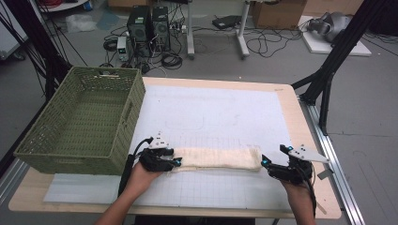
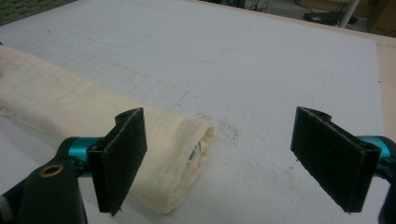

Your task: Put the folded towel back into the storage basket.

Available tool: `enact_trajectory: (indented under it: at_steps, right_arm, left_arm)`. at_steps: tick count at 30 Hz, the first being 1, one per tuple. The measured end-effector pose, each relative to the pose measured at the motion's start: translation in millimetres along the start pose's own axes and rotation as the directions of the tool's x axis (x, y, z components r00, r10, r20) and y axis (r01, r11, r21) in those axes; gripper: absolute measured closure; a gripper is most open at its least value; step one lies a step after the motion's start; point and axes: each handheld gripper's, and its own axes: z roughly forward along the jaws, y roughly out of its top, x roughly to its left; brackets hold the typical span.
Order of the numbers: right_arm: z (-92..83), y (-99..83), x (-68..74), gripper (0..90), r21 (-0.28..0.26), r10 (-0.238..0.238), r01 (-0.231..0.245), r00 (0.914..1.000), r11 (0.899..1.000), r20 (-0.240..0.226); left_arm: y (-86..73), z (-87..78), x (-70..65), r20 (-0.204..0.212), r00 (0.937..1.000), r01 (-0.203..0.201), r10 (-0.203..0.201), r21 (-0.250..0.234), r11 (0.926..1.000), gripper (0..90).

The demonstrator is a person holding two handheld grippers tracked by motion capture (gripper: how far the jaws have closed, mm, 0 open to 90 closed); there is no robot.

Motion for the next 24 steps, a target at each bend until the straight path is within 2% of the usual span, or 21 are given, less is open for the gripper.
enact_trajectory:
  at_steps: [1, 2, 4, 7, 10, 12, 14, 19, 24]
  right_arm:
    - [-0.5, -0.2, 0.3, 16.7, 0.004, 0.002, -0.002, 1.0000, 1.000, -0.001]
    - [-0.5, -0.2, 0.3, 16.7, 0.004, 0.002, -0.002, 1.0000, 1.000, -0.001]
    - [-0.3, -0.8, 0.2, 16.8, 0.007, -0.003, 0.003, 1.0000, 1.000, -0.001]
    - [-0.5, -1.3, 0.8, 16.8, 0.005, -0.005, 0.005, 1.0000, 1.000, 0.000]
    - [-1.3, -1.2, 0.9, 16.8, 0.002, -0.009, 0.009, 1.0000, 1.000, 0.000]
    - [-1.1, -1.6, 0.4, 16.8, 0.006, -0.002, 0.002, 1.0000, 1.000, -0.003]
    - [2.4, -3.5, -0.4, 16.7, 0.023, 0.005, -0.005, 1.0000, 1.000, 0.000]
    - [2.6, -2.3, 1.5, 16.7, 0.006, -0.013, 0.013, 0.9999, 1.000, -0.004]
    - [3.1, -2.4, 1.8, 16.7, 0.012, -0.015, 0.015, 0.9998, 1.000, -0.010]
  left_arm:
    - [-0.1, -0.1, -1.4, 0.024, 0.9997, -0.003, 0.003, -0.001, 1.0000, 70.2]
    - [-0.3, 0.0, -3.8, 0.035, 0.9994, -0.004, 0.004, -0.004, 1.0000, 70.2]
    - [-0.3, -0.1, -7.7, 0.031, 0.9994, -0.015, 0.015, -0.008, 0.9999, 80.5]
    - [-0.7, -1.1, -6.2, 0.033, 0.9994, 0.005, -0.005, -0.012, 0.9999, 81.6]
    - [-1.4, -4.0, -6.6, 0.035, 0.9993, 0.017, -0.016, -0.044, 0.9989, 81.7]
    - [-1.0, -7.3, -6.2, 0.043, 0.9985, 0.037, -0.033, -0.079, 0.9962, 81.6]
    - [-1.0, -11.5, -3.1, 0.071, 0.9950, 0.079, -0.071, -0.118, 0.9899, 81.3]
    - [-2.1, -15.0, -0.8, 0.089, 0.9923, 0.099, -0.087, -0.141, 0.9850, 81.1]
    - [-2.0, -16.8, 0.5, 0.093, 0.9912, 0.107, -0.094, -0.155, 0.9820, 80.9]
